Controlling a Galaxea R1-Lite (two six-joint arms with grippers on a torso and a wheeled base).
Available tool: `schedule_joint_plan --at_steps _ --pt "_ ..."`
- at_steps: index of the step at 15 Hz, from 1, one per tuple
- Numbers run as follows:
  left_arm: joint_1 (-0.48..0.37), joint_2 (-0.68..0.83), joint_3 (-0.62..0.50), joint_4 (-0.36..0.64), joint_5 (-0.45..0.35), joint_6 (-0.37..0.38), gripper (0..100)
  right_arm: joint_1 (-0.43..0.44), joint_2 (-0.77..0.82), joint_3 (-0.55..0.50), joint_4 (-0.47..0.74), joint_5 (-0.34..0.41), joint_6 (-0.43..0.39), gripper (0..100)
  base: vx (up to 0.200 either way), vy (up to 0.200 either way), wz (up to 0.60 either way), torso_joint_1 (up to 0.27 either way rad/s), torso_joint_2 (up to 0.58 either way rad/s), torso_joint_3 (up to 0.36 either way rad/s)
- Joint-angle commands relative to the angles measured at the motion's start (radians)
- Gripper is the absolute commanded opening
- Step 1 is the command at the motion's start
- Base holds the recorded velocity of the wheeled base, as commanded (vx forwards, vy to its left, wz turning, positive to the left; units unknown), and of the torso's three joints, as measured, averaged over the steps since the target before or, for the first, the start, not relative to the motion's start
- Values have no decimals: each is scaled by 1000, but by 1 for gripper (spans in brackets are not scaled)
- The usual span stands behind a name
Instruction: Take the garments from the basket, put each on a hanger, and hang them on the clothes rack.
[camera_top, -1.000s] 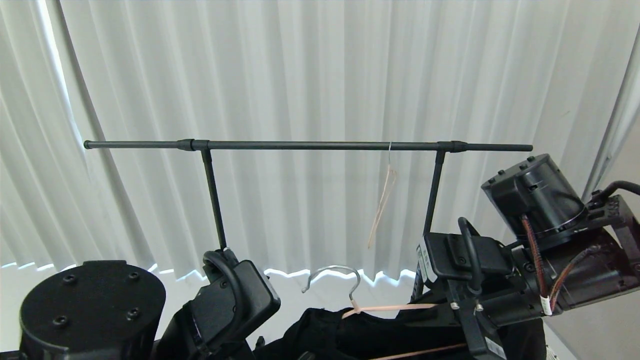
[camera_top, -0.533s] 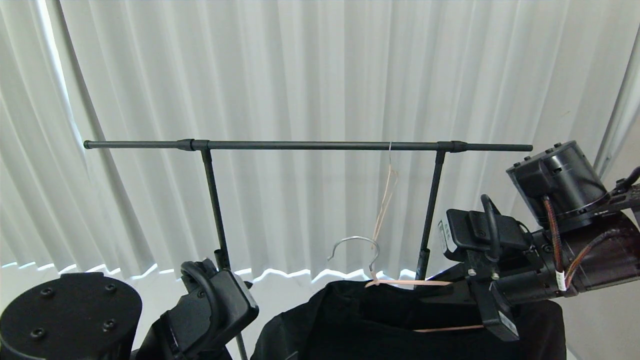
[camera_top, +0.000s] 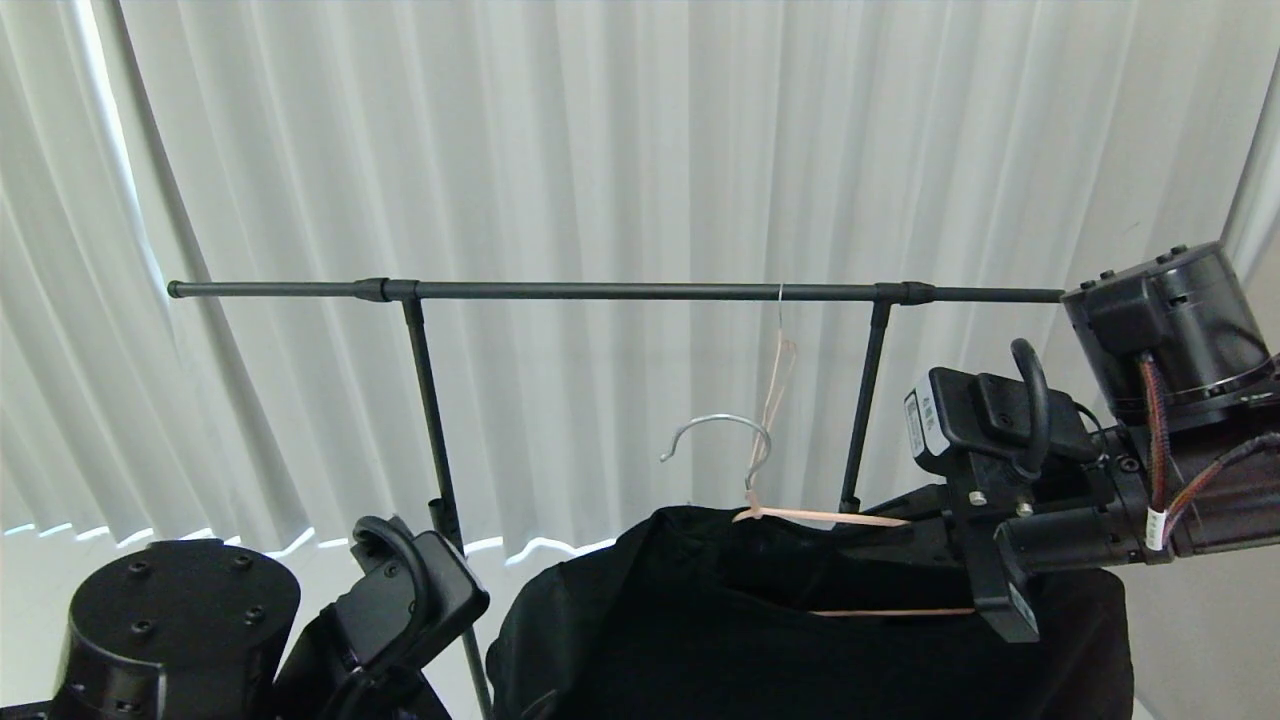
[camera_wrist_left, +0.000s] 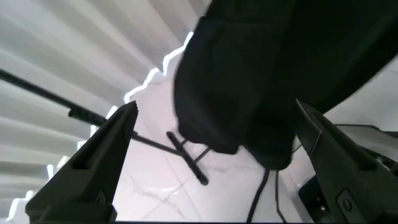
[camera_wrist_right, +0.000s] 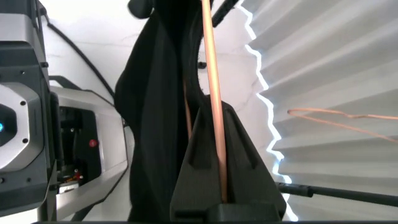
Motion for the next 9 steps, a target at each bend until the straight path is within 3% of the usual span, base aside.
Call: schedule_joint_plan --at_steps 1,8,9 --pt "-6 10 -7 -1 -16 0 100 2 0 0 -2 -1 1 0 0 0 0 0 0 0" --pt "14 34 -43 -1 -41 -47 100 28 -1 0 -8 -4 1 0 0 0 0 0 0 0" --pt "16 36 -43 -1 -41 -47 0 28 -1 0 -8 -4 1 0 0 0 0 0 0 0"
